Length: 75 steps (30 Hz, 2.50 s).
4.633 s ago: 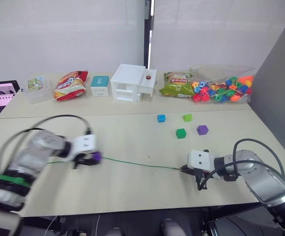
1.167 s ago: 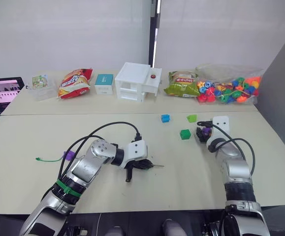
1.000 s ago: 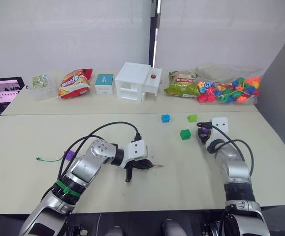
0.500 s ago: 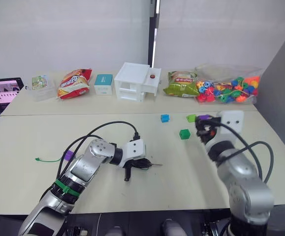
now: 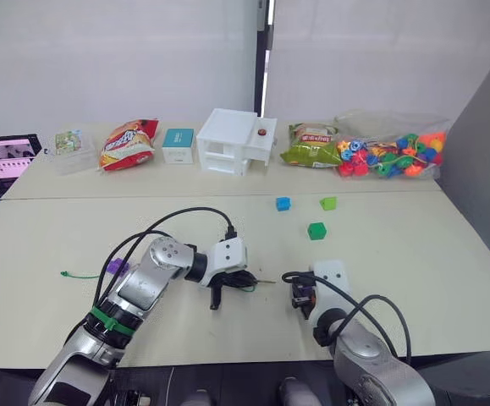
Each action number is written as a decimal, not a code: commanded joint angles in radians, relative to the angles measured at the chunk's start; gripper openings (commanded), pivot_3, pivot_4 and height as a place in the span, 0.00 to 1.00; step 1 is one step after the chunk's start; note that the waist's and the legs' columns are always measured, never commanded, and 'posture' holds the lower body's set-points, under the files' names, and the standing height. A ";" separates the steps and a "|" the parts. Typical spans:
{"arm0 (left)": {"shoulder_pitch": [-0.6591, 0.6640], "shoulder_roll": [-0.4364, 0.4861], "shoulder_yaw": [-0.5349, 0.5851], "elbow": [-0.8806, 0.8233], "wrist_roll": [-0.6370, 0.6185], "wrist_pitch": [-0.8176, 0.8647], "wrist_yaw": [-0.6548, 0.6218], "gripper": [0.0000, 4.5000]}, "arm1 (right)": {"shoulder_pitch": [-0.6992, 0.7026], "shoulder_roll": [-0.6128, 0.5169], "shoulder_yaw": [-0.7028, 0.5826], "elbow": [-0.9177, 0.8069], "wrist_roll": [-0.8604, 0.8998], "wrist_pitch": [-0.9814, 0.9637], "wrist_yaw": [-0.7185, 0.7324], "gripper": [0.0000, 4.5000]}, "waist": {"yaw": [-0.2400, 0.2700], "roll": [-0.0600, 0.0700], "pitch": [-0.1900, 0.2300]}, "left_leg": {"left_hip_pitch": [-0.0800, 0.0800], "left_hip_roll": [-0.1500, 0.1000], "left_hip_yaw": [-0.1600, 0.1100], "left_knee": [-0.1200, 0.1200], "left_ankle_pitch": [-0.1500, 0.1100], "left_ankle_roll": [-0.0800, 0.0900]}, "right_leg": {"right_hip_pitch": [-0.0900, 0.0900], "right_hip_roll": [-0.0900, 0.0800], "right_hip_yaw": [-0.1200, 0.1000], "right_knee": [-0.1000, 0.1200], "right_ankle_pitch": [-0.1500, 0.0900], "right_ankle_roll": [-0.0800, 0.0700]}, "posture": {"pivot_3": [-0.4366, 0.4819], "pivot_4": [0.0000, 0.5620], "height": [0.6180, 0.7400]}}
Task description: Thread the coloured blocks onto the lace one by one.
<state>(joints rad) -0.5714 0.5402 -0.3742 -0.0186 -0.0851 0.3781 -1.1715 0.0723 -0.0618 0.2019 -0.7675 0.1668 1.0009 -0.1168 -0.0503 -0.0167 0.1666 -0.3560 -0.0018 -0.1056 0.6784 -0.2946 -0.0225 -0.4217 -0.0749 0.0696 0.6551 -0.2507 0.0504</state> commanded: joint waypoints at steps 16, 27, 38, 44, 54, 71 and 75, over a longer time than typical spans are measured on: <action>0.008 0.012 0.030 -0.087 -0.035 0.054 0.021 0.00 | -0.284 -0.605 -0.433 0.023 0.565 0.037 0.883 0.99 | 0.008 0.000 0.001 | -0.001 -0.001 0.000 0.000 -0.001 0.001 | 0.004 0.000 -0.001 -0.007 0.000 0.000 | 0.48 0.27 1.00; 0.042 0.108 0.041 -0.355 -0.159 0.372 0.016 0.00 | -0.477 -0.862 0.036 0.597 0.066 -0.785 1.404 0.99 | 0.005 -0.001 0.002 | -0.001 0.000 0.002 0.001 -0.001 0.002 | 0.003 -0.001 0.000 -0.007 0.000 0.001 | 0.48 0.27 1.00; -0.020 0.074 0.017 -0.428 -0.219 0.624 0.147 0.00 | -0.574 -0.752 0.103 0.898 -0.057 -1.023 1.464 0.74 | 0.012 -0.002 0.002 | -0.004 -0.001 0.001 0.002 -0.001 0.001 | 0.001 -0.002 0.000 -0.007 0.000 0.001 | 0.48 0.27 1.00; 0.003 0.080 -0.008 -0.390 -0.217 0.560 0.155 0.00 | -0.566 -0.708 0.071 0.892 -0.015 -0.956 1.458 0.27 | 0.006 -0.002 0.002 | -0.004 -0.001 0.001 0.002 0.000 0.001 | 0.001 -0.002 0.000 -0.007 0.001 0.001 | 0.48 0.27 1.00; -0.032 0.030 -0.063 -0.337 -0.195 0.537 0.219 0.00 | -0.523 -0.678 0.105 0.685 -0.065 -0.731 1.342 0.26 | 0.012 -0.002 0.002 | -0.005 -0.001 0.001 0.002 0.000 0.000 | 0.000 -0.002 0.000 -0.006 0.001 0.001 | 0.48 0.27 1.00; -0.065 0.030 -0.074 -0.335 -0.199 0.554 0.230 0.00 | -0.508 -0.684 0.115 0.645 -0.080 -0.707 1.341 0.26 | 0.012 -0.002 0.002 | -0.005 -0.001 0.001 0.002 0.000 0.000 | 0.000 -0.002 0.000 -0.006 0.001 0.001 | 0.48 0.27 1.00; -0.069 0.019 -0.078 -0.338 -0.202 0.563 0.233 0.00 | -0.513 -0.681 0.118 0.635 -0.086 -0.698 1.336 0.26 | 0.011 -0.002 0.002 | -0.005 -0.001 0.001 0.002 0.000 0.000 | 0.000 -0.002 0.000 -0.006 0.001 0.001 | 0.48 0.27 1.00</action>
<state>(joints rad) -0.6223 0.5675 -0.4538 -0.3367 -0.2786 0.9403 -0.9434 -0.4432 -0.7391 0.3197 -0.0956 0.0811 0.2966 1.2193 -0.0390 -0.0184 0.1685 -0.3609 -0.0029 -0.1046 0.6806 -0.2949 -0.0220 -0.4213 -0.0767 0.0696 0.6489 -0.2498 0.0517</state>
